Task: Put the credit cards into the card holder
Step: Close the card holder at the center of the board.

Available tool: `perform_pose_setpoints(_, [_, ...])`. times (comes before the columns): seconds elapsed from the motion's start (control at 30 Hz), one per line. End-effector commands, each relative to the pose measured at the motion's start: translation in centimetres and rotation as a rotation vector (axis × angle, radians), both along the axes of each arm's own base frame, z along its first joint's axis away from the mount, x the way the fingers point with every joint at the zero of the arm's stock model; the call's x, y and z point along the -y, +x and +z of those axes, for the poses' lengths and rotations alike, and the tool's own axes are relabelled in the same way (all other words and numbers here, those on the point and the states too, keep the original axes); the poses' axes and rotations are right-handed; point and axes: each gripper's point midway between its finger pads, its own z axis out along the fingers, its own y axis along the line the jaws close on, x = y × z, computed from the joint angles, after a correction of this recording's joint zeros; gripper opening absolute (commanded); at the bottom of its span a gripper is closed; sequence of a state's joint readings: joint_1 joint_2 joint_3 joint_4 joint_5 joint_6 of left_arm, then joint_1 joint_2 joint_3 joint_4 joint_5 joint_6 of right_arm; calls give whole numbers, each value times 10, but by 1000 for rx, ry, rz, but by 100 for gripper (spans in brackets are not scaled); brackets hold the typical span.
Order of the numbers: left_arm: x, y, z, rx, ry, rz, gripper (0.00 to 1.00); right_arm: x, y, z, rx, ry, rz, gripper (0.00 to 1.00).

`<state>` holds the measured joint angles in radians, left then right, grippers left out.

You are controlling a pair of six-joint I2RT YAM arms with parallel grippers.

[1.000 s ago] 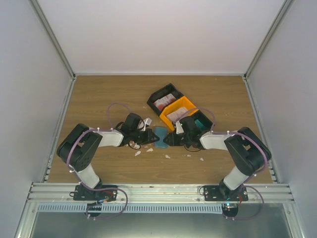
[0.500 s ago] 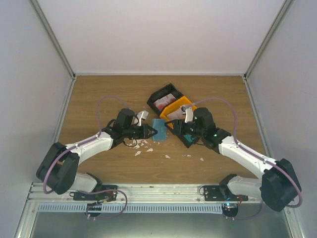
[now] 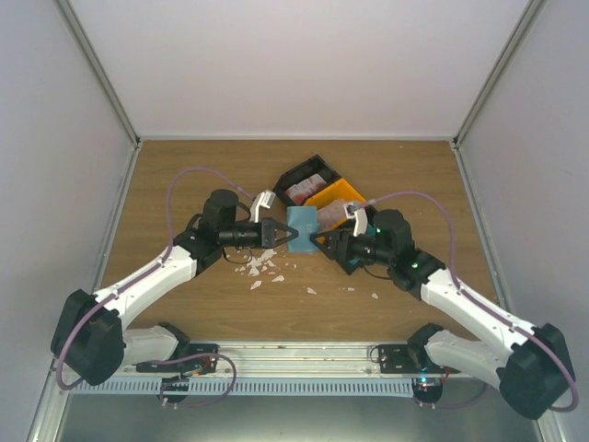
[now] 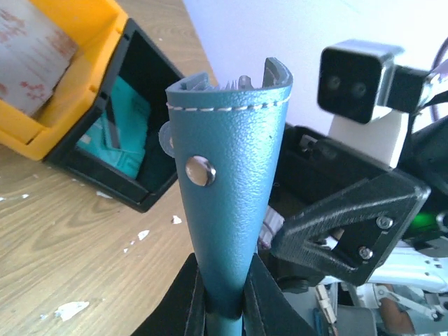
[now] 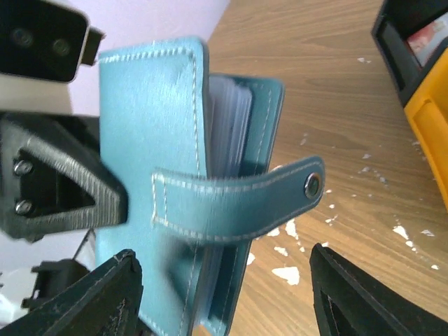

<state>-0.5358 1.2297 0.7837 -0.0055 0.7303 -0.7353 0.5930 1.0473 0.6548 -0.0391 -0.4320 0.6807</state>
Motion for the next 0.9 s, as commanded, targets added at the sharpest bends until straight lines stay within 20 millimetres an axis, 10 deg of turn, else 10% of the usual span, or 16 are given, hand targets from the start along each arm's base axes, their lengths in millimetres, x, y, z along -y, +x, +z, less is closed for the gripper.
perform_pose_setpoints(0.0, [7,-8,53,57,-147,-55,0,-1,-17,16,-7,141,36,68])
perform_pose_setpoints(0.3, [6,-11,80,43,-248,-14,0,-13,-30,58,43,386,120,60])
perform_pose_setpoints(0.67, [6,-11,76,69,-225,-12,3,-28,-22,73,199,319,212,16])
perform_pose_setpoints(0.77, [1,-11,81,101,-188,10,19,-30,-21,82,359,251,252,3])
perform_pose_setpoints(0.87, [-14,-7,83,162,-101,96,58,-31,-18,94,555,171,284,1])
